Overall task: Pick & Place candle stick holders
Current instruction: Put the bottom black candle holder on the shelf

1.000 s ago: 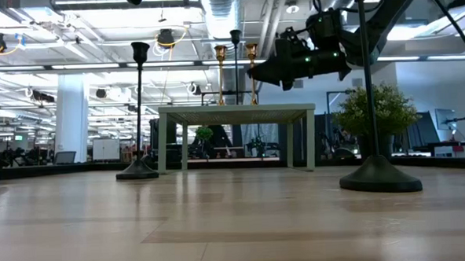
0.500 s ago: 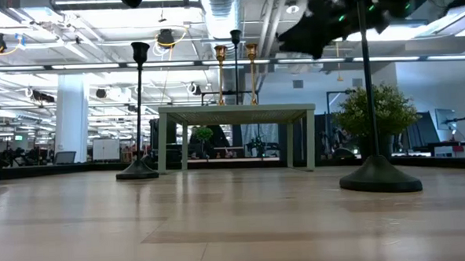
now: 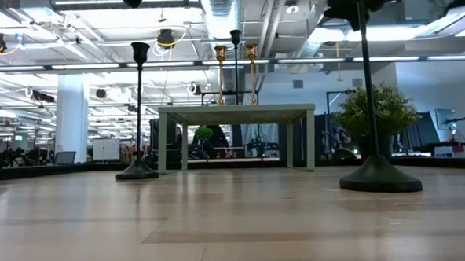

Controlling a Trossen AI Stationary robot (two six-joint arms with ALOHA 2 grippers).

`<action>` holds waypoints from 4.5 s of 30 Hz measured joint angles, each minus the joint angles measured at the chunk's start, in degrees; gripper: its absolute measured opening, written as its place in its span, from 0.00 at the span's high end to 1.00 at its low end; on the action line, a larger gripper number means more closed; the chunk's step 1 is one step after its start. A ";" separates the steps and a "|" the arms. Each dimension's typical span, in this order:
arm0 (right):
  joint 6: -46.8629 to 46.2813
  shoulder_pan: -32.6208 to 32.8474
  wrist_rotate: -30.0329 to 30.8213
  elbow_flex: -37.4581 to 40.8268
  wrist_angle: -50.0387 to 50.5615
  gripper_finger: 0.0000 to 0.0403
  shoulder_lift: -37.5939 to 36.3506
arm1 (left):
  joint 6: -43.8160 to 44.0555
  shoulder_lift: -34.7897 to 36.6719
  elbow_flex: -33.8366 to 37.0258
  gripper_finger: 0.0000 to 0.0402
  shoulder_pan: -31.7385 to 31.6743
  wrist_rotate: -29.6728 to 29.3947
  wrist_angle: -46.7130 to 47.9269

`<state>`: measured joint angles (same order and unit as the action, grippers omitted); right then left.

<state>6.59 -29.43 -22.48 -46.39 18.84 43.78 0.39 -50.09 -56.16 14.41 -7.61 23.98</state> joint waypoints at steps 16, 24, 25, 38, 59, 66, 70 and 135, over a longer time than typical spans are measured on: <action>-7.76 17.29 -0.16 11.93 11.22 0.73 -3.67 | -0.08 0.00 0.00 0.65 -0.02 0.01 -0.89; -8.17 22.96 -0.18 16.14 5.57 0.73 -2.99 | -0.08 0.00 0.00 0.65 -0.02 0.01 -1.28; -8.19 23.55 -0.17 16.28 4.18 0.73 -2.54 | -0.08 0.00 0.00 0.65 -0.02 0.01 -1.30; -8.18 33.83 4.61 16.96 -6.75 0.49 9.06 | 1.61 0.00 0.00 0.65 -0.01 -0.01 -1.34; -14.05 39.64 4.44 16.94 -24.42 0.53 29.47 | 1.63 0.00 0.00 0.65 0.00 0.01 -1.32; -16.75 41.51 4.32 16.94 -27.93 0.61 32.01 | 1.63 0.00 0.00 0.65 0.00 0.01 -1.30; -16.78 42.26 4.35 16.92 -29.28 0.67 32.49 | 1.63 0.00 0.00 0.65 -0.02 0.01 -1.33; 5.51 -9.34 1.05 -18.70 -3.84 1.00 35.21 | 1.63 0.00 0.00 0.65 -0.02 0.01 -1.32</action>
<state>12.10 -38.76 -21.43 -65.09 15.00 78.99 2.02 -50.09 -56.16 14.40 -7.60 22.66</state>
